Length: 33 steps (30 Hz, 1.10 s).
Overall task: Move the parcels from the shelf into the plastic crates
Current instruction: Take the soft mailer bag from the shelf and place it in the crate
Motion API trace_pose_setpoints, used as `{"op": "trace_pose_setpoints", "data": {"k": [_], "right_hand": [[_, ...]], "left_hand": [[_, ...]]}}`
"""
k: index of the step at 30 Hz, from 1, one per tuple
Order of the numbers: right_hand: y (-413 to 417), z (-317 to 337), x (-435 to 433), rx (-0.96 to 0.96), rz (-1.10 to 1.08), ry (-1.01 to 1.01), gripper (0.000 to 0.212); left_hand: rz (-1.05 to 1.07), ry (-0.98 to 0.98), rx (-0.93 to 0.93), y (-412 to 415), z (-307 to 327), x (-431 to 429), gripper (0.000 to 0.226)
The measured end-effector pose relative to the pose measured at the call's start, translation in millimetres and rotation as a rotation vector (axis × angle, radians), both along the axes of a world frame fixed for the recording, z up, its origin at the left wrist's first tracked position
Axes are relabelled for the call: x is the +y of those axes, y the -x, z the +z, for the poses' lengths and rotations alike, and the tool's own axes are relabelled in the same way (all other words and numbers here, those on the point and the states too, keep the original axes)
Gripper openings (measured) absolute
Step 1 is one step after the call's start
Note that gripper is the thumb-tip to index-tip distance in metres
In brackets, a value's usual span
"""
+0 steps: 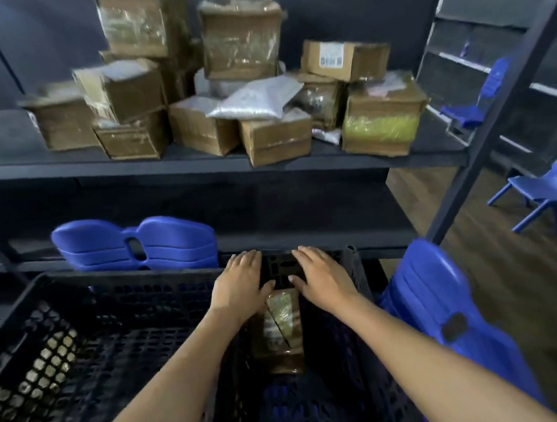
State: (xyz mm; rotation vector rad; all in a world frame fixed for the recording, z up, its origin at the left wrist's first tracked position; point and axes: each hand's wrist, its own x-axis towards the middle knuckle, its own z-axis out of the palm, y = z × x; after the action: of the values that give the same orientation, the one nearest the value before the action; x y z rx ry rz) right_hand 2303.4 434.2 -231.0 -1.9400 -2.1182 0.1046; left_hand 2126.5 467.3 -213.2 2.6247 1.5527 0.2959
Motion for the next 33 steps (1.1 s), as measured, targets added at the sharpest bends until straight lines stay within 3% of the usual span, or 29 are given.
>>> {"op": "trace_pose_setpoints", "data": {"k": [6, 12, 22, 33], "right_hand": [[-7, 116, 12, -0.022, 0.004, -0.128, 0.061], [-8, 185, 38, -0.061, -0.013, -0.251, 0.062], [13, 222, 107, -0.134, -0.096, -0.305, 0.061], [18, 229, 173, -0.217, -0.16, -0.253, 0.071]], "left_hand": [[0.026, -0.107, -0.085, 14, 108, 10, 0.067], [0.104, -0.198, -0.141, 22, 166, 40, 0.065], [0.01, -0.248, -0.134, 22, 196, 115, 0.061], [-0.13, -0.17, -0.114, -1, 205, 216, 0.065]]}}
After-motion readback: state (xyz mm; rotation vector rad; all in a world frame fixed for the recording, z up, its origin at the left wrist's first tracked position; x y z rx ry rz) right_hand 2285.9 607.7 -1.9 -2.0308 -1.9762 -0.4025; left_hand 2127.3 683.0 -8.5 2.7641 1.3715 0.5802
